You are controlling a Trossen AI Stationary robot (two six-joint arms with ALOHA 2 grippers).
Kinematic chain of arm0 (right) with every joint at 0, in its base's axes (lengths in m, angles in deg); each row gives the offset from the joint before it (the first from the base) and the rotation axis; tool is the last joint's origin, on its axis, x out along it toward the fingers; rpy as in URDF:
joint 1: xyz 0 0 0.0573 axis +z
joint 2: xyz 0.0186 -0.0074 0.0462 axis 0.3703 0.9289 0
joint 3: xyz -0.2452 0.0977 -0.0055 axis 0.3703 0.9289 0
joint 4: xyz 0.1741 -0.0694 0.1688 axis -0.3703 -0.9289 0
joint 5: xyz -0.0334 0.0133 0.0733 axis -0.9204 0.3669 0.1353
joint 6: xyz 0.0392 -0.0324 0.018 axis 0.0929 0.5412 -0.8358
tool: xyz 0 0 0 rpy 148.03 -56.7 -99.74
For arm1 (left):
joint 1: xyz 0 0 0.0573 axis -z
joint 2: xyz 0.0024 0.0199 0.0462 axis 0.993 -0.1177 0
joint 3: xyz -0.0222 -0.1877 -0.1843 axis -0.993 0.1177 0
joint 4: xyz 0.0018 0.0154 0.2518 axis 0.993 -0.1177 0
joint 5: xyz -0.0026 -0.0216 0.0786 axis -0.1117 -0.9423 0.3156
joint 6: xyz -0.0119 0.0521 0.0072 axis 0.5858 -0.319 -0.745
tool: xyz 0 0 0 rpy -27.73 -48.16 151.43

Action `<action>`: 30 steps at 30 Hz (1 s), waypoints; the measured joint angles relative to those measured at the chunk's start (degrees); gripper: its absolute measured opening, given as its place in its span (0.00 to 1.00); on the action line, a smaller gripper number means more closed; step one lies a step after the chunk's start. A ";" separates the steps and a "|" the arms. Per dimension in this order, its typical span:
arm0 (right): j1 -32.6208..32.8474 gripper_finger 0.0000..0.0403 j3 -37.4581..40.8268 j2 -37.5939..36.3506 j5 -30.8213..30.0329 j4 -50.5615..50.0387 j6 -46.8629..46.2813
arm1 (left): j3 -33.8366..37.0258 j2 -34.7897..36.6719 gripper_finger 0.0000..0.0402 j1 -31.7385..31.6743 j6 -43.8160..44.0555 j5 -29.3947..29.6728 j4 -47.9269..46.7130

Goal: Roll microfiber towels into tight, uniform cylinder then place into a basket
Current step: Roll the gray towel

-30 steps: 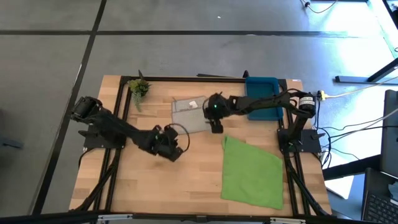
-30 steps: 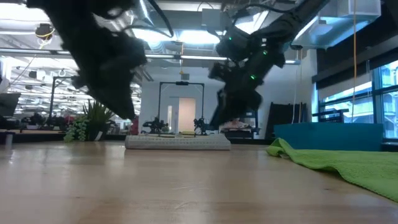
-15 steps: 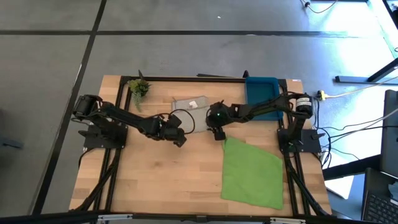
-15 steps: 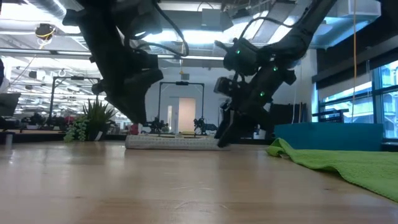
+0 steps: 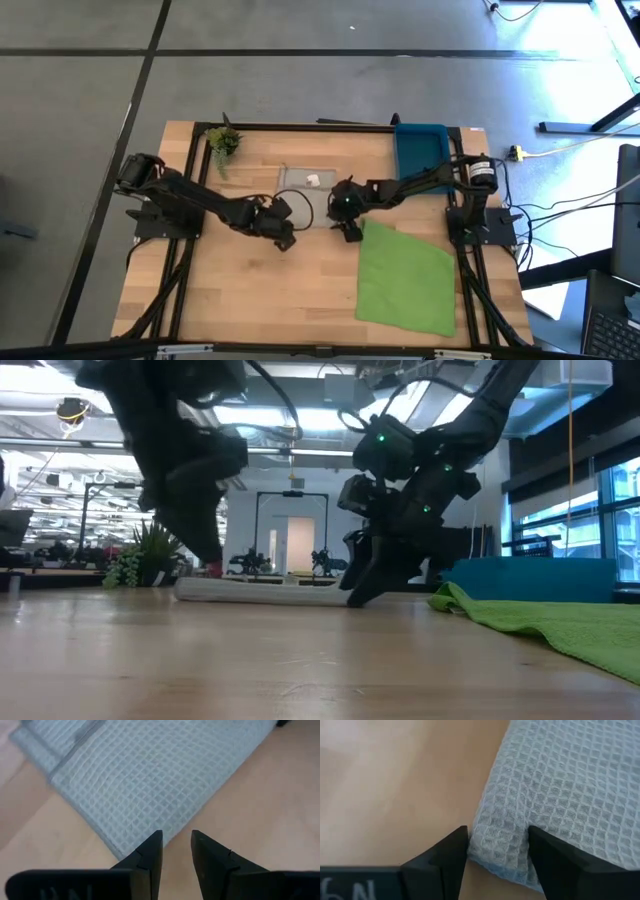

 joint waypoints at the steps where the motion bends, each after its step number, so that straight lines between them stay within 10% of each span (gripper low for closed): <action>1: 0.66 0.51 0.00 0.01 -0.13 0.00 -0.04 | 0.00 0.00 0.23 0.91 -1.63 -0.13 0.00; 8: 3.81 0.51 0.15 0.01 -6.40 0.54 -0.56 | 1.46 -0.61 0.23 5.92 -16.80 -0.01 0.49; 30: 4.26 0.51 0.26 0.16 -7.25 2.50 -4.61 | 3.87 -0.59 0.23 4.05 -19.65 0.62 2.56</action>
